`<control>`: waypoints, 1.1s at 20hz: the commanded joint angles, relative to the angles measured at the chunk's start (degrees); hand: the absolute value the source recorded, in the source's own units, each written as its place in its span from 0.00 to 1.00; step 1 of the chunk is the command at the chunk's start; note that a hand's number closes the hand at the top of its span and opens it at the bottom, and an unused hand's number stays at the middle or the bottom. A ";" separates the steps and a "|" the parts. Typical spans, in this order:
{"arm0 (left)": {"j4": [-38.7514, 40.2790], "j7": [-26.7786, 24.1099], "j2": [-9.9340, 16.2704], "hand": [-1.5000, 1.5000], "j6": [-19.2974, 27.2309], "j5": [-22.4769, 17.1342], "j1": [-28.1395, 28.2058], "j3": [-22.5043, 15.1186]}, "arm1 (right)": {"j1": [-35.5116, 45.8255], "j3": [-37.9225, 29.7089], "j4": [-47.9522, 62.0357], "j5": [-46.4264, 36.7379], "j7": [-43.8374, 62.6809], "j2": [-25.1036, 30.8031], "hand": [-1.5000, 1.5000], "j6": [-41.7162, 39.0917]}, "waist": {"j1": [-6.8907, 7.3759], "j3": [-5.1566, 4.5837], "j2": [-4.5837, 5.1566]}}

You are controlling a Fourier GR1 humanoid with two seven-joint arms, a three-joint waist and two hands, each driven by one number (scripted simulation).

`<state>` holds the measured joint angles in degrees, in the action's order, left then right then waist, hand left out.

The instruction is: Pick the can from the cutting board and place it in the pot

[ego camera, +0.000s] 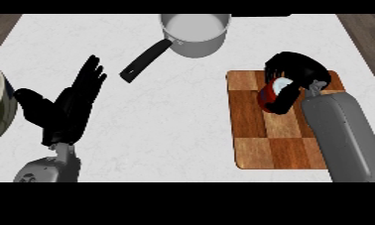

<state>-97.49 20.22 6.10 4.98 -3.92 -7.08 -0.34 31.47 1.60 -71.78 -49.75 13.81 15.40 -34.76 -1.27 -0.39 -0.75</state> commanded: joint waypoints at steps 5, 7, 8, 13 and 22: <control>-0.02 0.08 0.76 0.50 0.63 0.31 1.43 1.28 | -3.26 -7.11 -1.21 -9.16 32.84 -12.18 1.00 16.45 | -1.88 -0.30 -1.13; 0.34 -0.13 -0.04 0.50 0.47 0.21 1.48 0.44 | -1.20 -6.21 -3.62 -13.87 40.87 -14.23 1.00 20.02 | -1.68 -0.49 -1.31; 0.22 0.18 1.11 0.50 -0.10 0.14 0.96 1.04 | -0.38 -5.26 -4.95 -16.44 44.60 -15.10 1.00 21.84 | -1.28 -0.46 -1.47; 0.42 0.04 -0.54 0.50 -0.71 0.06 0.64 -1.30 | 6.36 2.76 -10.25 -24.25 61.20 -15.30 1.00 25.98 | 2.12 -0.26 -1.37; 1.84 0.37 -1.91 0.50 -0.21 1.27 -1.94 -3.24 | 22.22 15.88 -13.47 -35.89 71.29 -15.36 1.00 19.40 | 4.83 -0.11 -0.66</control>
<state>-96.17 20.80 5.34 4.10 -3.49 -8.32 -2.39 46.18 12.05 -84.60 -81.70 69.53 0.73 -10.44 2.40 -0.58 -1.70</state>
